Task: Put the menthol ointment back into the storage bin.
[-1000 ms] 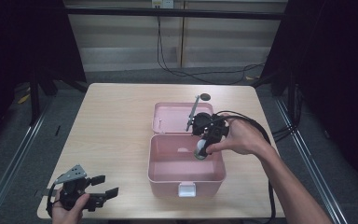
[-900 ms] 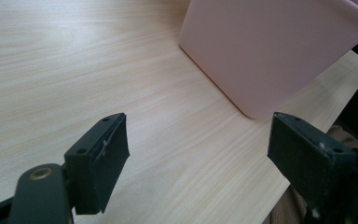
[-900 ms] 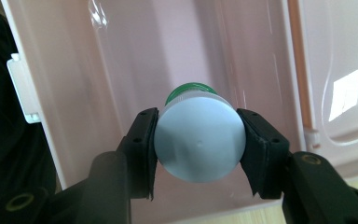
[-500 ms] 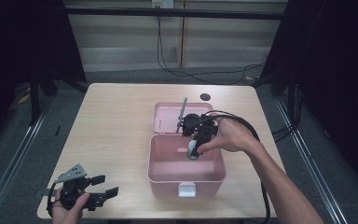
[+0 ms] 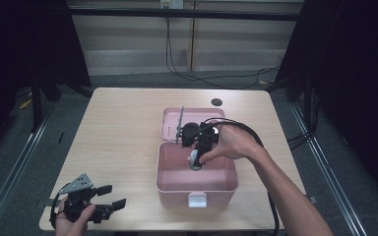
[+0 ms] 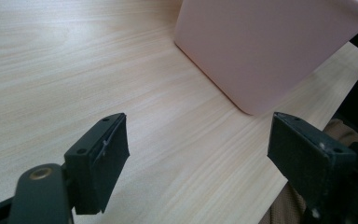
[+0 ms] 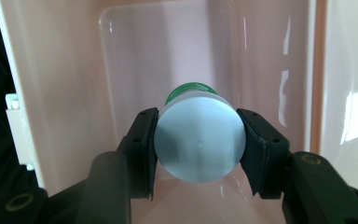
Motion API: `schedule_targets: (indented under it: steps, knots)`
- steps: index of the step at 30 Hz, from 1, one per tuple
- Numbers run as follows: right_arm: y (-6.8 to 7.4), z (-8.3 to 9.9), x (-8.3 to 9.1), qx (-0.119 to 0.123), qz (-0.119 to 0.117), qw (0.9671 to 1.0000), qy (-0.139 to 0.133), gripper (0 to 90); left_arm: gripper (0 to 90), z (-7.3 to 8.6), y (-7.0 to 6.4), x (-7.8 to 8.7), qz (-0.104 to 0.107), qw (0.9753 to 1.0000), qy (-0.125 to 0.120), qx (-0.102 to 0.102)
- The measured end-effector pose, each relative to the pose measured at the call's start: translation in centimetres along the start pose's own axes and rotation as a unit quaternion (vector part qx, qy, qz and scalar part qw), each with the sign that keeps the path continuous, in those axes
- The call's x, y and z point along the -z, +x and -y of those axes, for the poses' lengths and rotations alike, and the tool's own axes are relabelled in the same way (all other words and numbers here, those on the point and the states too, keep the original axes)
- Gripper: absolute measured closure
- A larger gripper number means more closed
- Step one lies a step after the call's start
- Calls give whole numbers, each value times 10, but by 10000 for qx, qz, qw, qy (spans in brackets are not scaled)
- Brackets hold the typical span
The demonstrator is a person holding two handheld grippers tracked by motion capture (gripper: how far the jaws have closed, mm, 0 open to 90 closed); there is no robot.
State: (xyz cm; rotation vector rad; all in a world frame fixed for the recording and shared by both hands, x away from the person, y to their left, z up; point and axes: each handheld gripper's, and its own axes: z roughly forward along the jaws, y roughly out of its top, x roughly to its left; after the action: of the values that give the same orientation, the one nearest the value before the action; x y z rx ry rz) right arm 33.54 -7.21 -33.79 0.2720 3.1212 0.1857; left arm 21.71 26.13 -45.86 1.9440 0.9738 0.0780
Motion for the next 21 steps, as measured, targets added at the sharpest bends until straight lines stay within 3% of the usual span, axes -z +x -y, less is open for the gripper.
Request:
schedule_targets:
  steps: [11,21]
  knots:
    - [4,-19,-10,225,-15,9997,-13,515,201,0,-1,0,16,10000,-7,8]
    - [4,-31,-23,407,-213,9989,0,515,201,1,0,0,45,10000,-9,49]
